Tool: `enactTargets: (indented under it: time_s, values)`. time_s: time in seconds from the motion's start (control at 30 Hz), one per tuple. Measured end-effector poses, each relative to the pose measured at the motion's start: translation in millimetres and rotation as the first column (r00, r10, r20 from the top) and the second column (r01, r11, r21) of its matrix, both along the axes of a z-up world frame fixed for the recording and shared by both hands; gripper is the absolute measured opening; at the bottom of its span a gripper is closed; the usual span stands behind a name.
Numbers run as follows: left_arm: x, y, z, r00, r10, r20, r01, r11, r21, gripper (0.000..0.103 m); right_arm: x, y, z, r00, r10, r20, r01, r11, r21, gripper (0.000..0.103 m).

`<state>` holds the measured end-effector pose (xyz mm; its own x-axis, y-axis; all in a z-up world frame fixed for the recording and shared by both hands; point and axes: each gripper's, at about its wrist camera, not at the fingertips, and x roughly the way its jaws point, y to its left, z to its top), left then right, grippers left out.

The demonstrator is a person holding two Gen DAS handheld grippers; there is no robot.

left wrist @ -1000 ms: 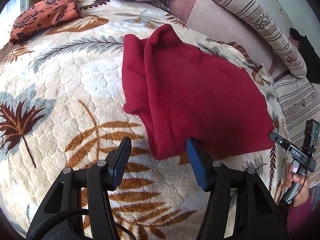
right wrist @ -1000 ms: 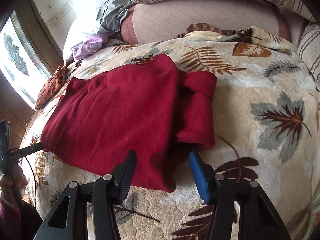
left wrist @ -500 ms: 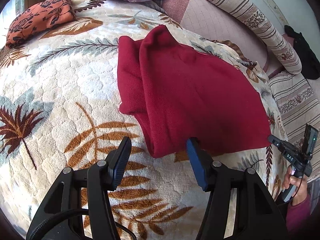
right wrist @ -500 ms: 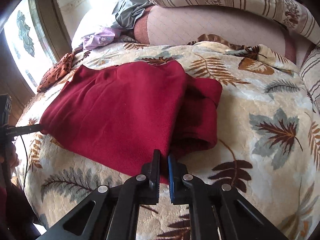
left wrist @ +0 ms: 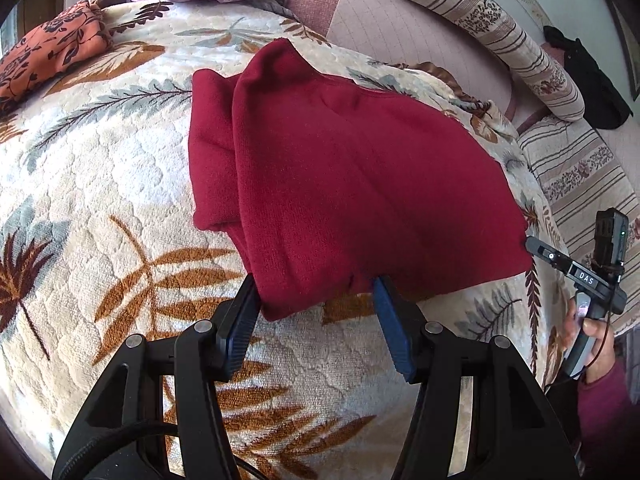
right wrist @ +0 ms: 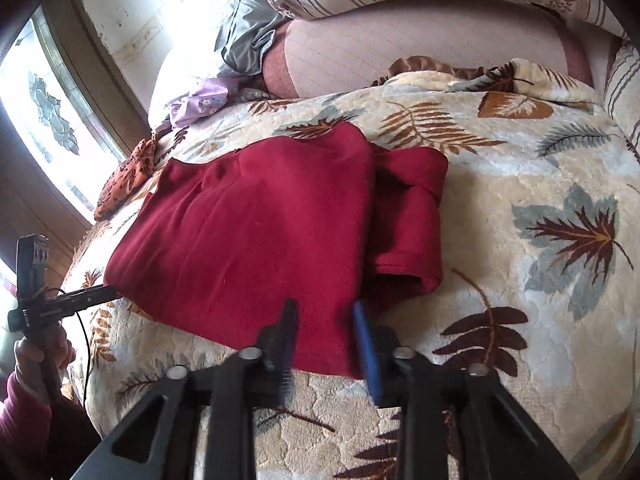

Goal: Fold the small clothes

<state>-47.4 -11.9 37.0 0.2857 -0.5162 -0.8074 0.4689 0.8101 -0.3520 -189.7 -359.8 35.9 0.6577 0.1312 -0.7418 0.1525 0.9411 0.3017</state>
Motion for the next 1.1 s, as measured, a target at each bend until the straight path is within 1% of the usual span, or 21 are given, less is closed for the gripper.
enactTargets:
  time_s: [0.03,0.1,0.13,0.17,0.2,0.23,0.27,0.33,0.4,0.47,0.53,0.63,0.73,0.8,0.87,0.9,0.97,1.0,1.03,1.07,1.1]
  values:
    - [1.5,1.0,-0.8,1.000,0.005,-0.010,-0.005,1.000,-0.012,0.056,2.7,-1.6,-2.9,1.000,-0.013,-0.001,0.013,1.000,0.009,0.050]
    - [3.9,1.5,-2.2,1.000,0.008,-0.028,-0.009,1.000,-0.024,0.050,7.4,-5.8,-8.5,1.000,-0.028,0.000,0.027,0.999,0.045,0.050]
    - [4.3,0.3,-2.3,1.000,0.008,-0.028,-0.008,1.000,-0.021,0.044,10.7,-6.9,-10.6,1.000,-0.031,-0.003,0.031,0.998,0.055,0.045]
    - [4.0,-0.7,-2.0,1.000,0.007,-0.025,-0.008,1.000,-0.020,0.032,14.3,-7.6,-12.6,0.999,-0.038,-0.005,0.039,0.998,0.058,0.037]
    - [4.0,-1.9,-1.5,1.000,0.003,-0.029,-0.004,1.000,-0.025,0.025,17.9,-8.0,-14.5,0.999,-0.041,-0.008,0.042,0.997,0.061,0.019]
    - [4.2,-2.9,-0.5,0.999,0.005,-0.031,-0.006,1.000,-0.028,0.021,21.2,-7.9,-16.6,0.999,-0.046,-0.016,0.047,0.997,0.058,0.010]
    - [3.7,-3.7,1.5,1.000,0.010,-0.024,-0.010,1.000,-0.023,0.015,22.2,-7.6,-16.8,0.999,-0.051,-0.015,0.051,0.997,0.056,0.009]
    - [0.6,-3.1,7.0,1.000,0.003,0.002,-0.003,1.000,-0.008,0.011,19.7,-2.7,-11.2,0.999,-0.040,-0.001,0.040,0.999,0.031,0.007]
    - [-1.7,3.0,12.3,1.000,0.006,0.020,-0.006,1.000,0.003,0.009,13.6,2.7,-0.2,0.999,-0.024,0.021,0.024,0.999,-0.021,0.006]
    - [-1.6,11.4,14.0,1.000,0.011,0.018,-0.011,1.000,0.002,0.009,6.2,1.6,9.6,0.999,-0.015,0.037,0.016,1.000,-0.023,0.006]
    - [-2.8,14.5,8.8,1.000,0.014,0.019,-0.015,0.999,0.033,0.009,-1.1,1.2,14.6,0.999,-0.010,0.035,0.012,0.999,-0.040,0.006]
    - [-5.8,11.9,-4.4,1.000,0.014,-0.012,-0.013,0.996,0.086,0.009,-1.7,0.2,-1.1,1.000,-0.010,-0.023,0.009,0.999,-0.052,0.006]
    - [-7.6,13.7,-0.9,1.000,0.014,0.001,-0.014,0.995,0.094,0.009,-3.3,-5.4,-19.2,0.997,-0.032,-0.071,0.032,0.999,-0.001,0.006]
    - [-6.9,14.9,0.7,1.000,0.006,-0.010,-0.005,0.995,0.095,0.009,-4.9,-9.4,-16.2,0.997,-0.038,-0.073,0.040,0.999,0.022,0.006]
    - [-7.1,16.8,3.3,1.000,0.012,-0.001,-0.012,0.994,0.113,0.009,-6.3,-12.2,-6.2,0.996,-0.053,-0.072,0.054,0.998,0.014,0.006]
    - [-7.4,17.4,5.1,1.000,0.008,0.003,-0.009,0.993,0.119,0.009,-6.8,-13.4,1.1,0.995,-0.069,-0.065,0.069,0.998,-0.002,0.009]
    - [-8.5,17.9,9.7,1.000,0.011,0.018,-0.013,0.992,0.129,0.010,-7.4,-13.9,16.4,0.996,-0.090,-0.023,0.090,0.996,-0.008,0.010]
    - [-8.6,17.6,12.6,0.999,0.012,0.031,-0.015,0.992,0.129,0.010,-5.1,-13.8,22.9,0.996,-0.094,0.002,0.094,0.996,-0.004,0.015]
    - [-9.4,17.3,15.5,0.999,0.007,0.040,-0.012,0.991,0.134,0.010,0.5,-13.8,28.0,0.995,-0.097,0.017,0.097,0.995,-0.005,0.032]
    - [-9.6,16.3,17.7,0.999,-0.002,0.047,-0.004,0.990,0.140,0.010,8.2,-13.5,32.1,0.994,-0.106,0.024,0.106,0.994,-0.013,0.045]
    - [-10.7,15.9,19.9,0.998,-0.011,0.056,0.003,0.989,0.146,0.010,17.0,-14.3,35.4,0.992,-0.122,0.041,0.123,0.992,-0.024,0.066]
